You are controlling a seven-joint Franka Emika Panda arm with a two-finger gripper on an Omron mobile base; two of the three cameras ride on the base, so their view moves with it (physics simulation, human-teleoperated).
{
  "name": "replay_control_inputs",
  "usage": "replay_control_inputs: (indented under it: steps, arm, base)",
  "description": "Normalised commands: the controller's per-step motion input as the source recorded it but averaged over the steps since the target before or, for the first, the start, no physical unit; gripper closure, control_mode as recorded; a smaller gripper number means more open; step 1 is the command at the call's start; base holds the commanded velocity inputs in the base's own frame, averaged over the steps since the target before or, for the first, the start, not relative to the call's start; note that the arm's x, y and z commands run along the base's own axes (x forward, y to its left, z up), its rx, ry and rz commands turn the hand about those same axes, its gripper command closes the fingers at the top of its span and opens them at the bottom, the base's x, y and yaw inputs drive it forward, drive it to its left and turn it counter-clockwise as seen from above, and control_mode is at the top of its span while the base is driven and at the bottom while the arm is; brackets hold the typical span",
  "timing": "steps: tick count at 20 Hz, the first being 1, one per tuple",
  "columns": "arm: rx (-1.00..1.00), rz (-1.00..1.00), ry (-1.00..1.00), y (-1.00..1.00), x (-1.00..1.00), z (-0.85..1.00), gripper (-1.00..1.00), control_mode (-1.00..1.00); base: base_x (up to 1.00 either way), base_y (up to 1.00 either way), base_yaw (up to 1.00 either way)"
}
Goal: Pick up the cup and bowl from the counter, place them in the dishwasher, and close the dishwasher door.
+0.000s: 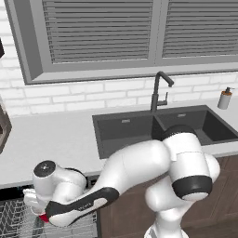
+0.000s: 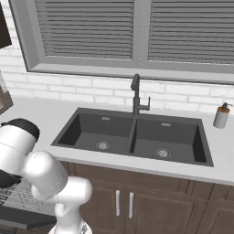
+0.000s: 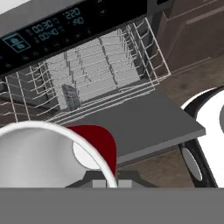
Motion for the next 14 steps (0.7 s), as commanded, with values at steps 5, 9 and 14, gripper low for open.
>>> replay_control_inputs:
  steps: [5,9,14]
  arm:
    - [-0.05,0.0,0.1,-0.33,0.01,-0.33,1.0,-1.0]
    - [-0.06,0.0,-0.01,-0.29,0.0,-0.43,1.0,-1.0]
    - [-0.09,0.0,-0.03,-0.21,0.1,-0.33,1.0,-1.0]
  base:
    - [0.0,0.0,0.0]
    - [0.0,0.0,0.0]
    - [0.0,0.0,0.0]
